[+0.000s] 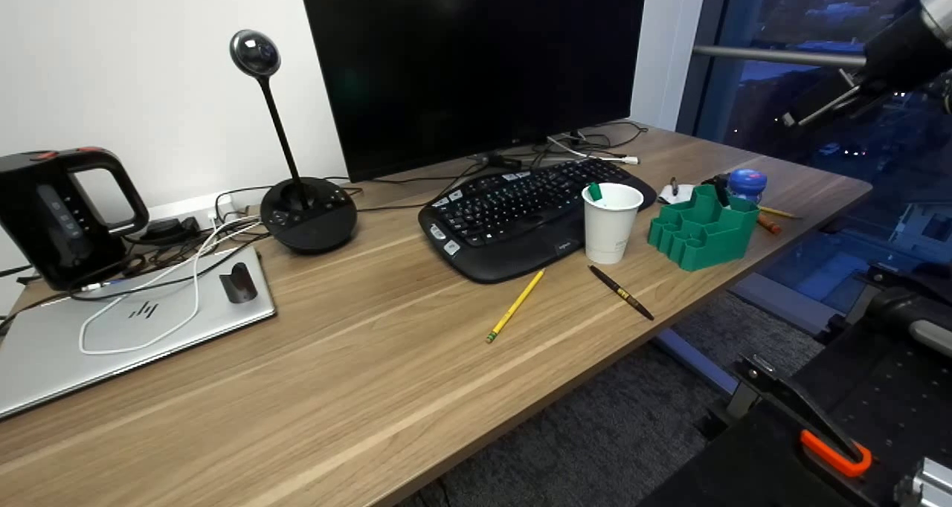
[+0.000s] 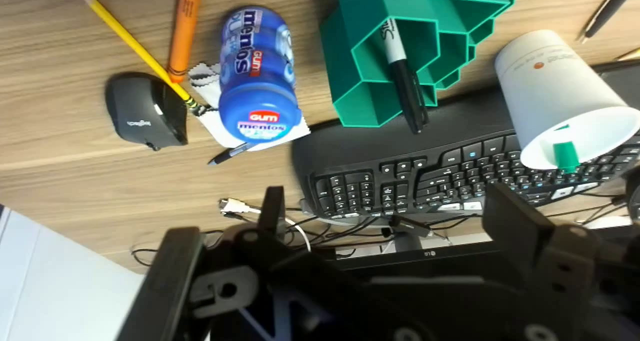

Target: Put the pen in the green purse

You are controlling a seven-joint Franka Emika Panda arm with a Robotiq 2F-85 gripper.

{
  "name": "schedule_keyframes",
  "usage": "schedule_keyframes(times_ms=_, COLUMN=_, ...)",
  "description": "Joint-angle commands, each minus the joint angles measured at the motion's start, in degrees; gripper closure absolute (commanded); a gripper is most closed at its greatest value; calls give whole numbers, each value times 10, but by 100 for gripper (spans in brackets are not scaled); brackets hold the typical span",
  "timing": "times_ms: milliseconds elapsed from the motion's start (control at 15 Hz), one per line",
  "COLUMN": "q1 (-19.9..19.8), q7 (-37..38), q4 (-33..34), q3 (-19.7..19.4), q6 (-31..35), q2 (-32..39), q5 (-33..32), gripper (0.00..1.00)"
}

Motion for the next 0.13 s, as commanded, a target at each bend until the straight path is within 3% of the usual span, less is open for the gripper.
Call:
schedule_keyframes(times_ms=0, q1=0, q7=7, q4=-5, q3=1, q6=0, q2=-13, q5=1, gripper=0)
schedule_keyframes(times_ms=67, q1=0, q7=12, q4=-10, q3=1, q6=0, q2=-20, q5=1, gripper=0)
